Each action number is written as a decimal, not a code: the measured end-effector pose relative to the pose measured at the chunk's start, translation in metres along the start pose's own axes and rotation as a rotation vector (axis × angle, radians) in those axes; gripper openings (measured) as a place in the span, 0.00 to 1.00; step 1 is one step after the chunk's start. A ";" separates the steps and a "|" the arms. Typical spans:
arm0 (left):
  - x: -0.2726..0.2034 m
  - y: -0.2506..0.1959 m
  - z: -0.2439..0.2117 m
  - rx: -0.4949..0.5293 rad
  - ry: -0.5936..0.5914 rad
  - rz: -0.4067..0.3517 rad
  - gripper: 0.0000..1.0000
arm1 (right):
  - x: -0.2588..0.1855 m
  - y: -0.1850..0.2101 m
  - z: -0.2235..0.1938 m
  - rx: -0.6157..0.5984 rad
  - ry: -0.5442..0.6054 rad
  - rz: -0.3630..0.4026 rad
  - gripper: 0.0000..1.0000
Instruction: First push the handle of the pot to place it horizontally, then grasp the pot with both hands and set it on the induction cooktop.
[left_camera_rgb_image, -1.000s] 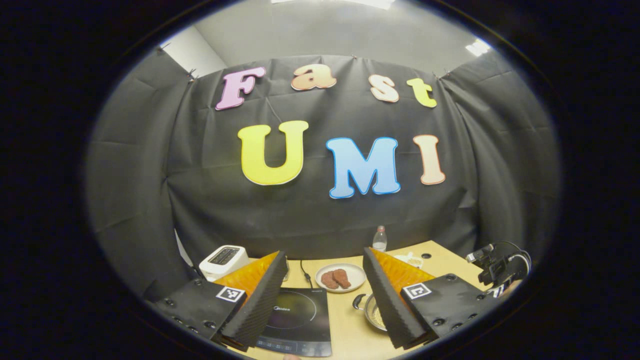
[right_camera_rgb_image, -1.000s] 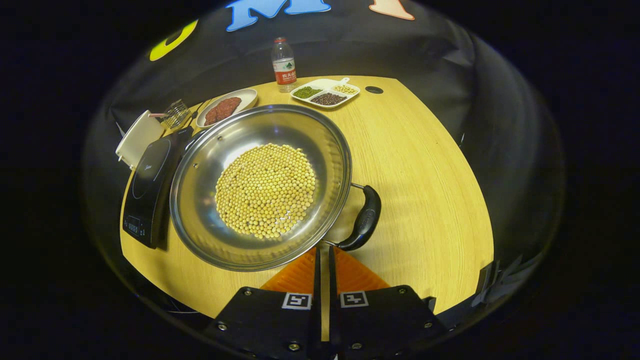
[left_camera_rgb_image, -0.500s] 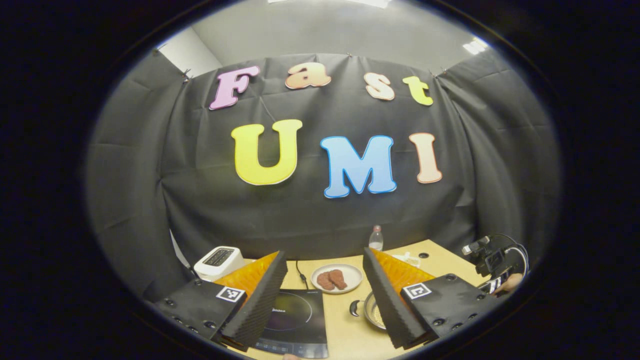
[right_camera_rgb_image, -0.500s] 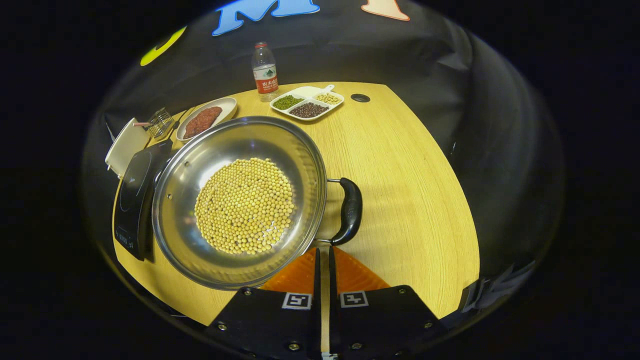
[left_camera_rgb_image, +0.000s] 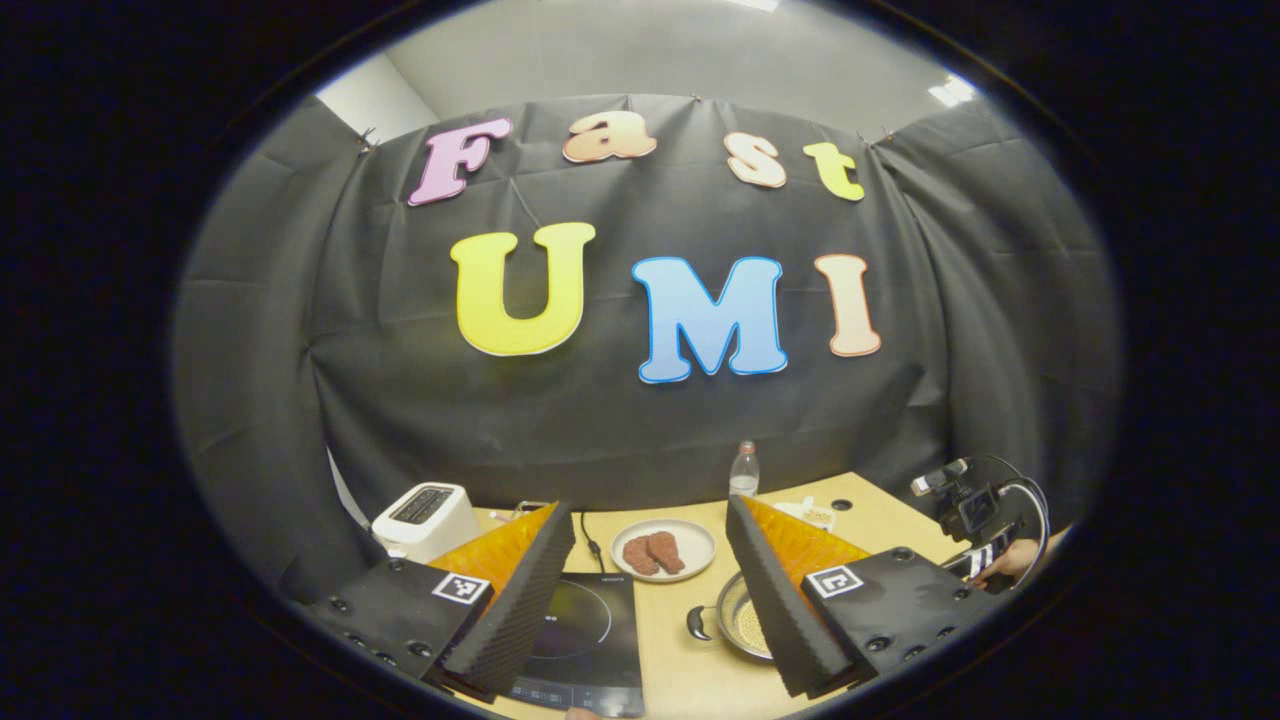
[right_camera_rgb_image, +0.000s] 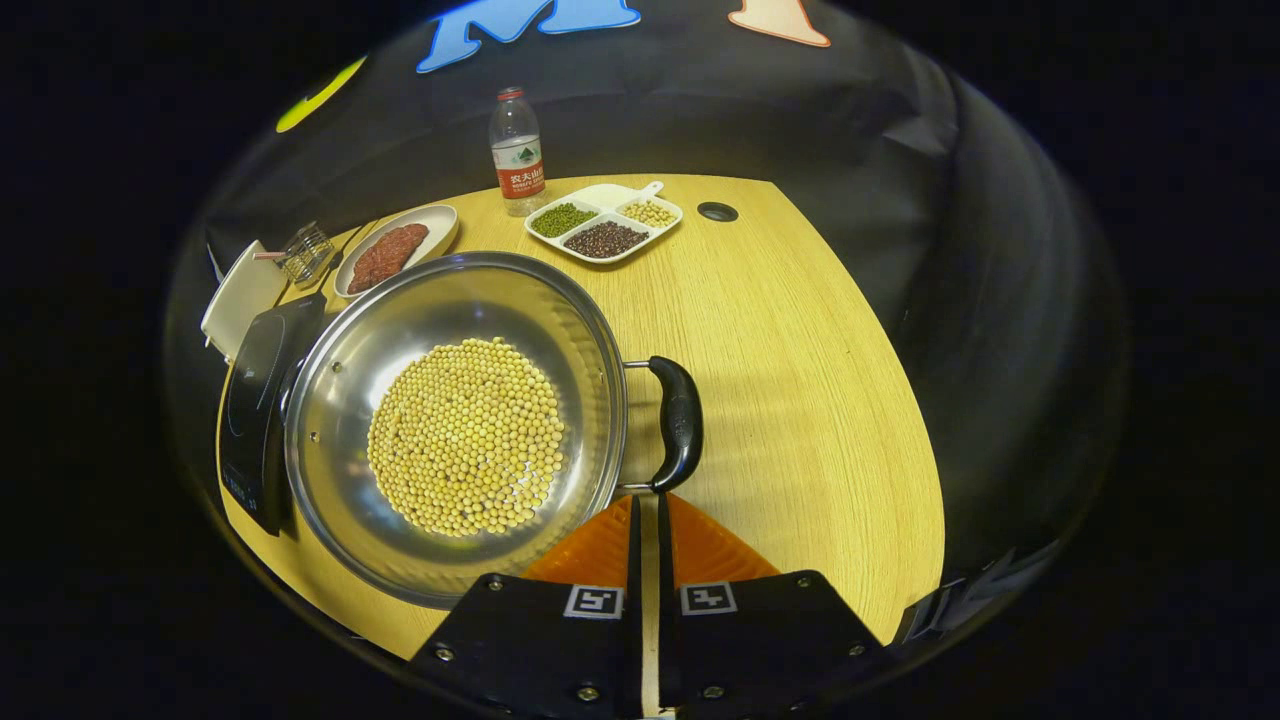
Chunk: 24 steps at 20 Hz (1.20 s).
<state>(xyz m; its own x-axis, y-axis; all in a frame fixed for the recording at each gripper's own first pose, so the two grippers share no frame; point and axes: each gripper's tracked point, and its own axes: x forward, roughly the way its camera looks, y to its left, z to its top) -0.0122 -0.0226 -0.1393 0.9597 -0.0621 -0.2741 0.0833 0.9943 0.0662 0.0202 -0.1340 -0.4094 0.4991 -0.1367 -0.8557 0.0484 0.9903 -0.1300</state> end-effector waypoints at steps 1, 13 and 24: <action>0.001 -0.001 -0.001 -0.004 0.001 -0.001 1.00 | 0.000 0.000 0.001 0.000 -0.002 0.001 0.07; 0.022 -0.032 -0.041 -0.048 0.054 -0.072 0.97 | -0.083 0.000 0.058 0.077 -0.347 0.097 0.15; 0.092 -0.071 -0.165 -0.118 0.250 -0.097 0.97 | -0.045 -0.012 0.063 0.057 -0.369 0.103 0.89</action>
<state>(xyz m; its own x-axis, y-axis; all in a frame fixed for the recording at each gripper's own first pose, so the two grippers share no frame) 0.0260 -0.0845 -0.3271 0.8515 -0.1489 -0.5028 0.1255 0.9888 -0.0802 0.0515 -0.1379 -0.3375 0.7811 -0.0288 -0.6238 0.0245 0.9996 -0.0155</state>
